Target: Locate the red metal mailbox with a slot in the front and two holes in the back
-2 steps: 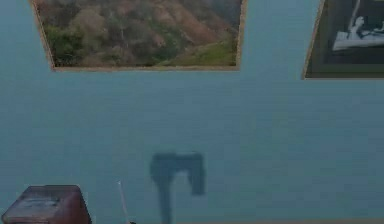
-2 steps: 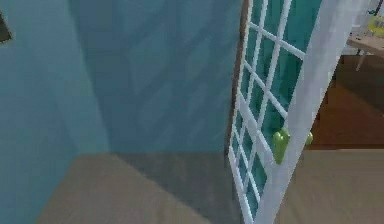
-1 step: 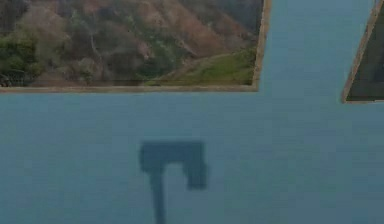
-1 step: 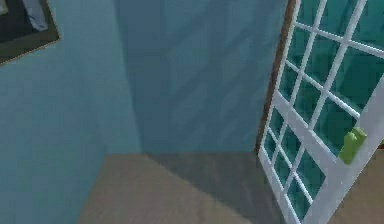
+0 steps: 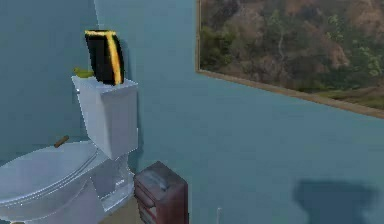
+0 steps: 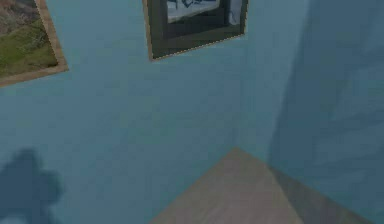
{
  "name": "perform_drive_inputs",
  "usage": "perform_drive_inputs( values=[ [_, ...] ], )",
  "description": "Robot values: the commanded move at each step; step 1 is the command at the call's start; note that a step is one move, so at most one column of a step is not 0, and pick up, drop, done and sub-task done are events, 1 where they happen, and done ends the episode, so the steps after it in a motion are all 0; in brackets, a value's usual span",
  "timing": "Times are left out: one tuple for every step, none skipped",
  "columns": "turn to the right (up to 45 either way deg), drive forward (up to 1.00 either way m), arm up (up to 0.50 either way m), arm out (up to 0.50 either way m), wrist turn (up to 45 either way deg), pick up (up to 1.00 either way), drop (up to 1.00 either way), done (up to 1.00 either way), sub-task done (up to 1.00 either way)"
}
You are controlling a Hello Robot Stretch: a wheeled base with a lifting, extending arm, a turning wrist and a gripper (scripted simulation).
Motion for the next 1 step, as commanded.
perform_drive_inputs(
  values=[
    [-12.0, 0.0, 0.0, 0.0, 0.0, 0.0, 0.0, 0.0, 0.0]
  ],
)
